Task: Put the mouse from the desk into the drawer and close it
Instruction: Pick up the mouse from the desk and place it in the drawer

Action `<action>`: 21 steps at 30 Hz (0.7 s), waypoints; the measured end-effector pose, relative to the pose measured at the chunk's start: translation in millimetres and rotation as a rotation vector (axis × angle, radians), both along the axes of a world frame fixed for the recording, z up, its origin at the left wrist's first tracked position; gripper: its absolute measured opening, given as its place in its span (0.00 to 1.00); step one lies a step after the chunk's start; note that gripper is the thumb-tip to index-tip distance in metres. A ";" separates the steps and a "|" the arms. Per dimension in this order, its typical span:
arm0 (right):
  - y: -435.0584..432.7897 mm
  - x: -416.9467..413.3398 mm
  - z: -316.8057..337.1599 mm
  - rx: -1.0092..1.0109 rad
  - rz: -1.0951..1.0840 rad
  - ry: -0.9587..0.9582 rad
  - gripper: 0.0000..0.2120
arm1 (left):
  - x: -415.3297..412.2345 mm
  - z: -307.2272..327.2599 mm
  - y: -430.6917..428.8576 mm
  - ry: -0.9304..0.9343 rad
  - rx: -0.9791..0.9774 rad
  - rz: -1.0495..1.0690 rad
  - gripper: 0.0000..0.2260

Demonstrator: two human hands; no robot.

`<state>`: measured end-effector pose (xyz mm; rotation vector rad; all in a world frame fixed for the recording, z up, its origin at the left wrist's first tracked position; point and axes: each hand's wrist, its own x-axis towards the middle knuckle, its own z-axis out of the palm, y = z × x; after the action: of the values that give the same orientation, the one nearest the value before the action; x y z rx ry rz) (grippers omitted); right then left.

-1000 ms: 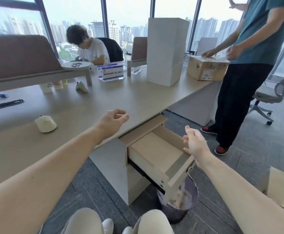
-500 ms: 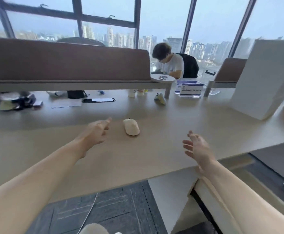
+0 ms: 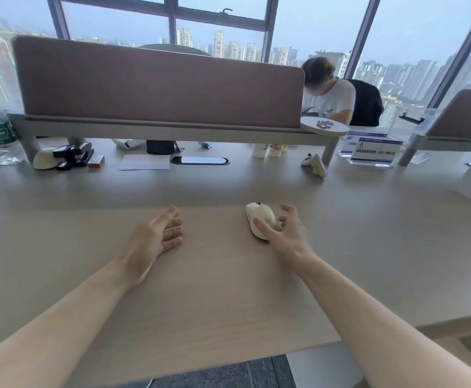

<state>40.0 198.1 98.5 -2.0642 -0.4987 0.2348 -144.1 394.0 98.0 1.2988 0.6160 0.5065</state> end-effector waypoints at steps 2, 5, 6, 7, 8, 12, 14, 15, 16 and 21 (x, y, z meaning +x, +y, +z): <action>22.8 -0.5 -3.1 -0.061 0.029 -0.107 0.46 | 3.1 -2.8 6.5 -0.003 -0.022 -0.017 0.25; 42.6 2.8 -11.8 -0.171 0.013 -0.216 0.44 | 4.8 -7.3 13.1 -0.009 -0.046 -0.028 0.27; 44.3 4.2 -14.6 -0.198 0.002 -0.252 0.41 | 4.2 -8.5 13.6 -0.013 -0.041 -0.032 0.30; 44.4 6.6 -18.3 -0.211 -0.004 -0.281 0.38 | 3.6 -9.5 13.8 -0.014 -0.028 -0.037 0.33; 43.2 8.3 -20.7 -0.217 -0.002 -0.297 0.36 | 3.2 -10.2 13.7 -0.013 -0.012 -0.042 0.35; 26.6 8.4 -18.4 -0.185 0.016 -0.305 0.34 | 4.9 -8.9 12.5 -0.007 -0.010 -0.037 0.23; 8.7 6.1 -13.3 -0.148 0.014 -0.291 0.34 | 5.7 -8.1 12.4 0.007 -0.001 -0.033 0.20; -3.0 5.3 -10.4 -0.135 0.009 -0.278 0.34 | 6.3 -7.3 11.1 0.013 0.012 -0.029 0.20; -16.9 5.0 -7.0 -0.125 -0.003 -0.265 0.34 | 7.5 -5.8 8.0 0.019 0.028 -0.027 0.19; -114.2 -0.8 13.8 -0.146 -0.119 -0.310 0.34 | 27.4 5.2 -40.6 0.021 0.060 -0.097 0.15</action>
<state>39.2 83.9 112.3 -2.2774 -0.5560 -0.1252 -116.7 353.5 103.1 1.3850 0.5562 0.4352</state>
